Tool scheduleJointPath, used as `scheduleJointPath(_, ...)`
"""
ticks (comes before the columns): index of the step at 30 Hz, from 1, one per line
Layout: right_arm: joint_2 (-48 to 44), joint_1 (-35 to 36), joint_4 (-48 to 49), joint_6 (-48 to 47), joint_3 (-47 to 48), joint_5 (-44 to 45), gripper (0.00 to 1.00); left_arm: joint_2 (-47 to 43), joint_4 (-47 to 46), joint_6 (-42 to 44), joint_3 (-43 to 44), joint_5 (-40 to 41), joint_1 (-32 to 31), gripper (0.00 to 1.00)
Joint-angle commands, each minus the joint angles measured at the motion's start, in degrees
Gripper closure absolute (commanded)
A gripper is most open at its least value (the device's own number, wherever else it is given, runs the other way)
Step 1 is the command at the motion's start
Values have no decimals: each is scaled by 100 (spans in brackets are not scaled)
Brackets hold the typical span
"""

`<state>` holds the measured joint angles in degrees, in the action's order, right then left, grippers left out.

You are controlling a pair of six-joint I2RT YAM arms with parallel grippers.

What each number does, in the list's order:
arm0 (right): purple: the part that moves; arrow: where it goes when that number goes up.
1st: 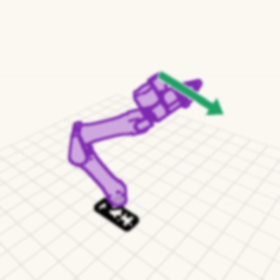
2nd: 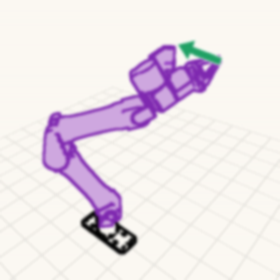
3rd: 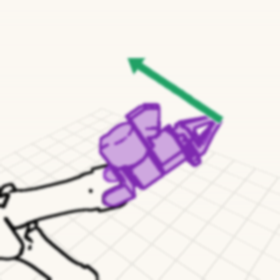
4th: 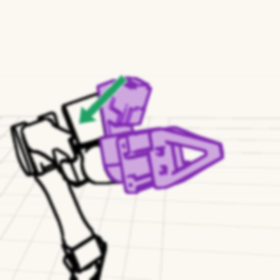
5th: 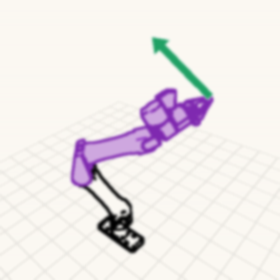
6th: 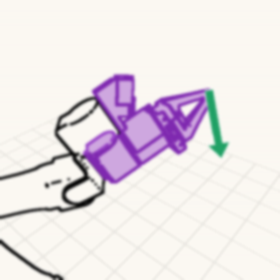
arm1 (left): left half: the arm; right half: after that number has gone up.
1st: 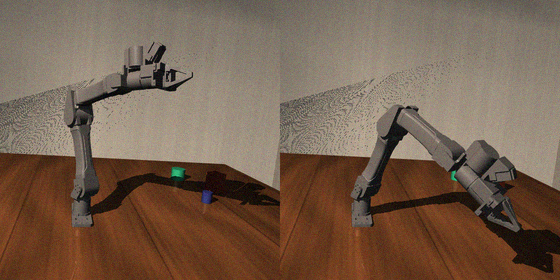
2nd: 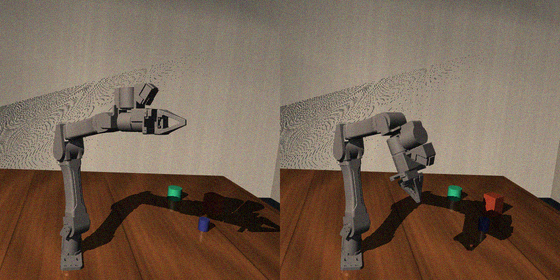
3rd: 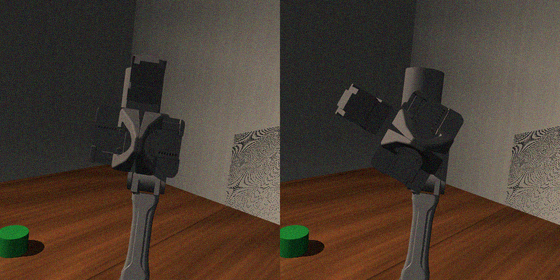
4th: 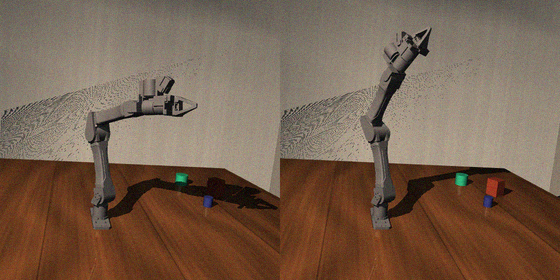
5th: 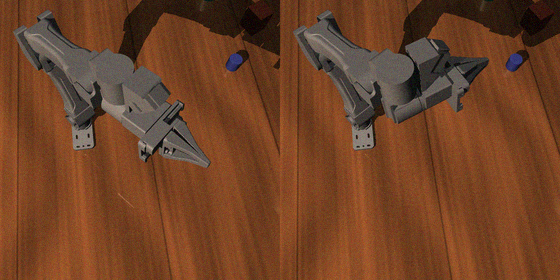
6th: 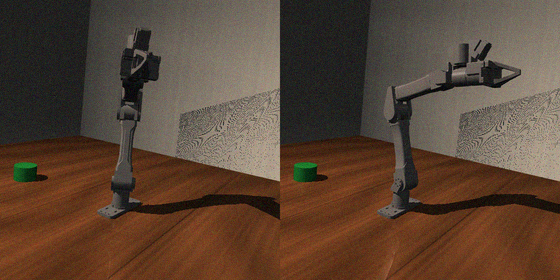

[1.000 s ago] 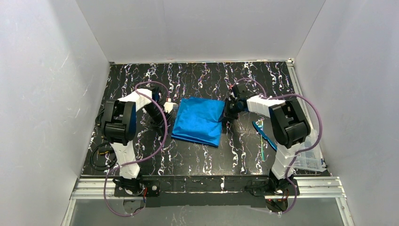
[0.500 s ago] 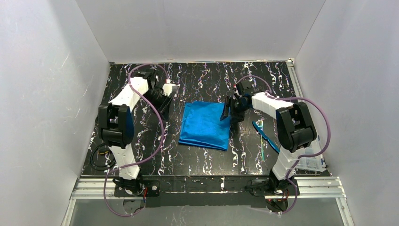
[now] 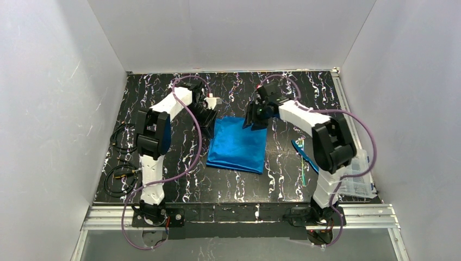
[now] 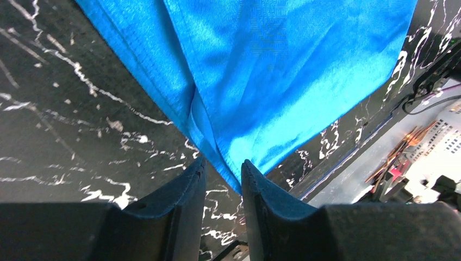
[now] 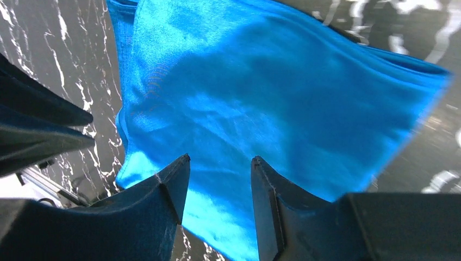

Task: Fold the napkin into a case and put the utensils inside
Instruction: Move the square-folded napkin to the center of the board, then pick up the top corner of the square folded napkin from the center of the board.

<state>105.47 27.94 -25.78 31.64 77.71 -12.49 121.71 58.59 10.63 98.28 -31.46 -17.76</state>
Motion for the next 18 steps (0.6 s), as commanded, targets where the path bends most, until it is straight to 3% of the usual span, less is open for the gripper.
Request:
scheduleJointPath(1,551,213,421,286,390,-248,47,-21,-299,-513,-85,-261,-87,71)
scheduleJointPath(18,786,216,1308,466,-660,-326,54,426,-984,-1025,-12,108,-215,70)
